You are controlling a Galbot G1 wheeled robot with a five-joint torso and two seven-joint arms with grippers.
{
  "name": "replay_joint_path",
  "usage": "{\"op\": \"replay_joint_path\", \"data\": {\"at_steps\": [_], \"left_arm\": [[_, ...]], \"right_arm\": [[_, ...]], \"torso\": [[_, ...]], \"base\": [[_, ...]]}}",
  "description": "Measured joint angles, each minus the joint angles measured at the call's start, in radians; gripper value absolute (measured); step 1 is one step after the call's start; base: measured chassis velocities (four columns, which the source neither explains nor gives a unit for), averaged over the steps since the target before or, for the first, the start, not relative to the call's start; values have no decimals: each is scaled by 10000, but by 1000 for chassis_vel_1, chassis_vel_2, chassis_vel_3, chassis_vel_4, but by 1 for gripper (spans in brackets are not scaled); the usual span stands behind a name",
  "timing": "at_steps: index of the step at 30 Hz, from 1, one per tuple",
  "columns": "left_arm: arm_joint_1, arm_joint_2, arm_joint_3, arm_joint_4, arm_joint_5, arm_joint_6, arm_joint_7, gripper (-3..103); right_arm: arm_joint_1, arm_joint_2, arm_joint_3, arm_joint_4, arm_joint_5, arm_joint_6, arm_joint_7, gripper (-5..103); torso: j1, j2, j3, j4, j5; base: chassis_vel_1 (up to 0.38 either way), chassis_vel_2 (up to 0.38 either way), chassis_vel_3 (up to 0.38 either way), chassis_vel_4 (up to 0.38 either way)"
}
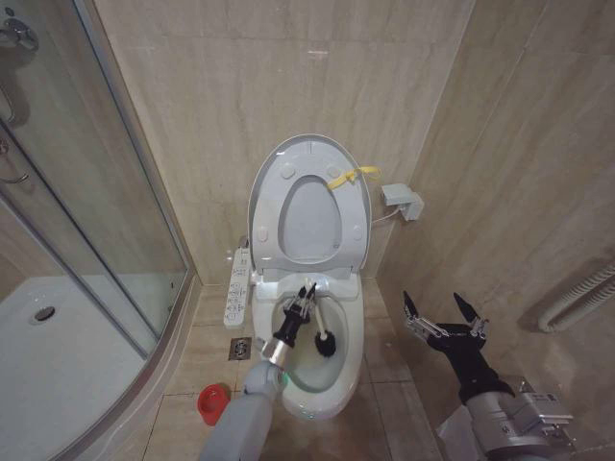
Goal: Open the toilet lid, clean the toilet bowl with a toilet brush, close the toilet lid, and flush.
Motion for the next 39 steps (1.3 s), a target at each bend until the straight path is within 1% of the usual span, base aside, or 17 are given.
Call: {"op": "replay_joint_path", "data": {"at_steps": [5,6,9,10,12,13,15,17,19,25,27,28,31,32,34,36,39], "left_arm": [[495,643,74,-1330,-287,276,-262,21],[495,643,74,-1330,-287,276,-262,21],[737,1431,13,-2474,-325,401,-404,21],[737,1431,13,-2474,-325,401,-404,21],[987,1938,20,-3385,-265,523,-374,21],[987,1938,20,-3385,-265,523,-374,21],[1406,2399,50,-4400,-270,667,-298,21],[1537,2516,47,-4664,-269,686,-248,21],[1998,2844,-40,-5441,-257,725,-108,21],[2739,3332,-328,-6478,-291,819,-260,21],[3416,3669,-772,-7470,-393,933,-520,21],[3416,3669,-772,-7470,-393,933,-520,21],[4275,3931,-1487,-8731,-542,1078,-632,21],[4275,3931,-1487,-8731,-542,1078,-632,21],[5051,4011,-2163,-9743,-540,1189,-896,21],[5342,4000,-2397,-10065,-485,1240,-1000,21],[6687,3800,-3678,-11378,-179,1390,-1483,21]], "right_arm": [[0,0,0,0,0,0,0,100],[0,0,0,0,0,0,0,100],[0,0,1,0,0,0,0,100],[0,0,1,0,0,0,0,100],[0,0,0,0,0,0,0,100],[0,0,0,0,0,0,0,100],[0,0,0,0,0,0,0,100],[0,0,0,-1,0,0,0,100],[0,0,0,0,0,0,0,100],[0,0,0,0,0,0,0,100],[0,0,0,0,0,0,0,100],[0,0,0,0,0,0,0,100],[0,0,0,0,0,0,0,100],[0,0,0,0,0,0,0,100],[0,0,0,0,0,0,0,100],[0,0,0,0,0,0,0,100],[0,0,0,0,0,0,0,100]], "torso": [[0,0,0,-7,-5],[0,0,0,-7,-5],[0,0,0,-2,0],[0,0,0,-2,0],[0,0,0,-2,-1],[0,0,0,-2,-1],[0,0,0,-4,-2],[0,0,0,-4,-2],[0,0,0,-5,-3],[0,0,0,-4,-2],[0,0,0,-5,-2],[0,0,0,-5,-2],[0,0,-1,-5,-4],[0,0,-1,-5,-4],[-1,0,-1,-4,0],[0,0,-1,-5,-1],[-1,1,-1,-5,-1]], "base": [[0,0,0,0],[0,0,0,0],[0,0,0,0],[0,0,0,0],[0,0,0,0],[0,0,0,0],[0,0,0,0],[0,0,0,0],[0,0,0,0],[0,0,0,0],[0,0,0,0],[0,0,0,0],[0,0,0,0],[0,0,0,0],[0,0,0,0],[0,0,0,0],[0,0,0,0]]}}
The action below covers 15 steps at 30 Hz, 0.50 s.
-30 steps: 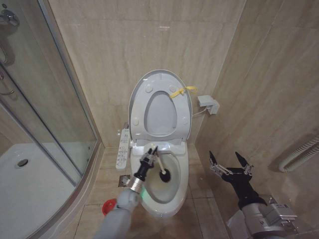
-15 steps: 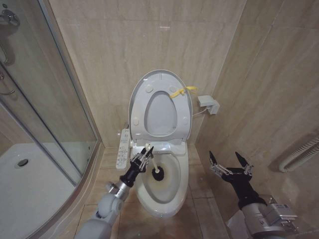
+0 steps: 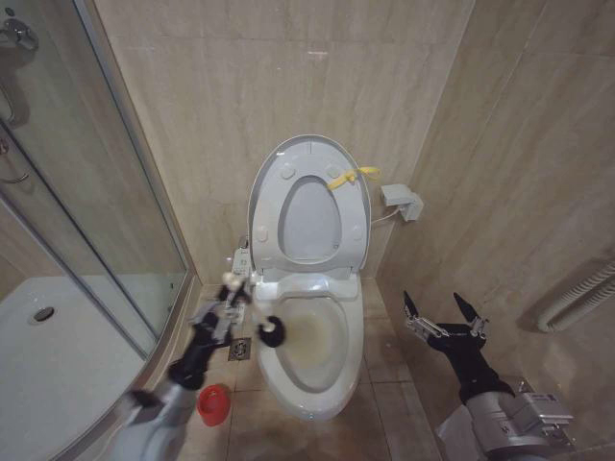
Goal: Open the toilet lid, clean the toilet bowl with a toilet brush, close the toilet lid, and flush.
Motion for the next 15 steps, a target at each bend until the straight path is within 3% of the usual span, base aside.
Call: {"op": "replay_joint_path", "data": {"at_steps": [1,6,15], "left_arm": [[0,0,0,0,0,0,0,21],[2121,-834,-1643,-1791,1144,314,-1113,21],[3572,-1915,-2347,-3087,2368,407,-2607,21]], "right_arm": [[0,0,0,0,0,0,0,100],[0,0,0,0,0,0,0,100],[0,0,0,0,0,0,0,100]], "torso": [[0,0,0,0,0],[0,0,0,3,-1],[-1,0,0,2,3]], "base": [[0,0,0,0],[0,0,0,0],[0,0,0,0]]}}
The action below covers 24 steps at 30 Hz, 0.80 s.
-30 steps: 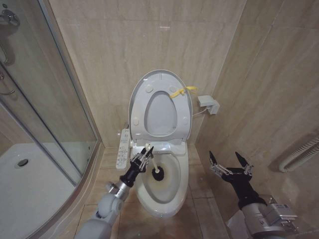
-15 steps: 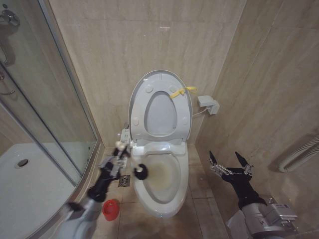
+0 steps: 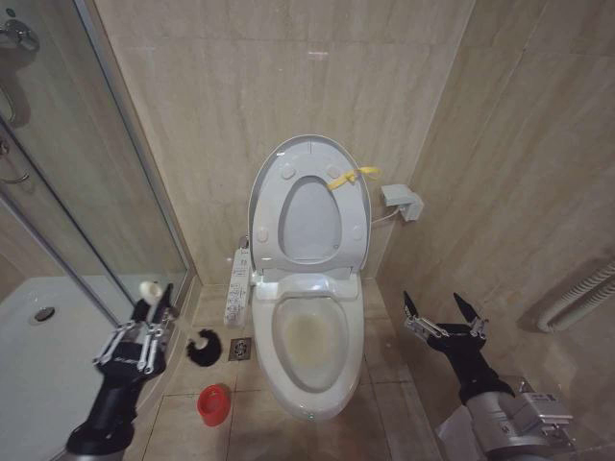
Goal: Open the toilet lid, clean the toilet bowl with a toilet brush, close the toilet lid, and flush.
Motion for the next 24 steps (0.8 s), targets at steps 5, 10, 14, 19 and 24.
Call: {"op": "replay_joint_path", "data": {"at_steps": [5,10,14,19,24], "left_arm": [[-108,-20,413,409,243,227,-1271,21],[-343,43,589,1807,366,-337,-1542,21],[-463,82,389,3089,388,-954,-1519,21],[-931,327,249,4506,88,-1693,-1127,21],[-2145,752,328,6943,-724,-2833,18,21]], "right_arm": [[0,0,0,0,0,0,0,100],[0,0,0,0,0,0,0,100],[0,0,0,0,0,0,0,100],[0,0,0,0,0,0,0,100],[0,-1,0,0,0,0,0,100]], "torso": [[0,0,1,-1,-4],[3,-1,1,-2,-2],[2,-1,1,0,-3],[2,-1,1,1,-3],[2,-1,2,2,-4]], "base": [[0,0,0,0],[0,0,0,0],[0,0,0,0],[0,0,0,0],[0,0,0,0]]}}
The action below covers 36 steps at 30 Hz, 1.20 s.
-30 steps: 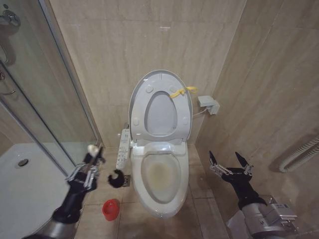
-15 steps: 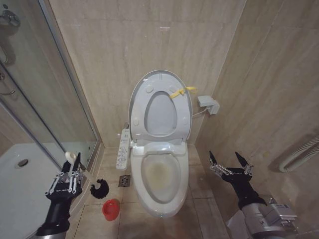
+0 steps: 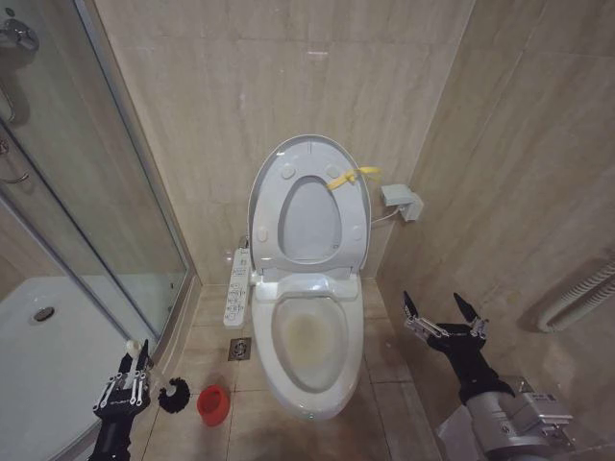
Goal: Open the toilet lid, clean the toilet bowl with a toilet brush, close the toilet lid, and flush.
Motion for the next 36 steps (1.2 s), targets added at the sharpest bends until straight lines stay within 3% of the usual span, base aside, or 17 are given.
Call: {"op": "replay_joint_path", "data": {"at_steps": [4,5,12,21,31,36], "left_arm": [[-681,150,138,1008,-401,-287,523,21],[-1319,255,382,1790,-636,-458,872,21],[-2992,371,1117,3825,-860,-735,1855,21],[-3793,394,1852,5602,-1166,-734,2059,21],[-4016,490,1861,6233,-1260,-722,2342,21],[-4319,531,1921,6895,-1651,-721,2882,21]], "right_arm": [[0,2,0,0,0,0,-1,100],[0,1,0,0,0,0,-1,100],[0,1,0,0,0,0,0,100],[0,1,0,0,0,0,0,100],[0,1,0,0,0,0,0,100],[0,1,0,0,1,0,0,100]], "torso": [[0,0,0,-4,-1],[0,0,0,2,0],[1,0,0,-5,1],[1,0,0,-1,1],[0,0,0,-1,3],[0,0,0,-1,1]], "base": [[0,0,0,0],[0,0,0,0],[0,0,0,0],[0,0,0,0],[0,0,0,0],[0,0,0,0]]}}
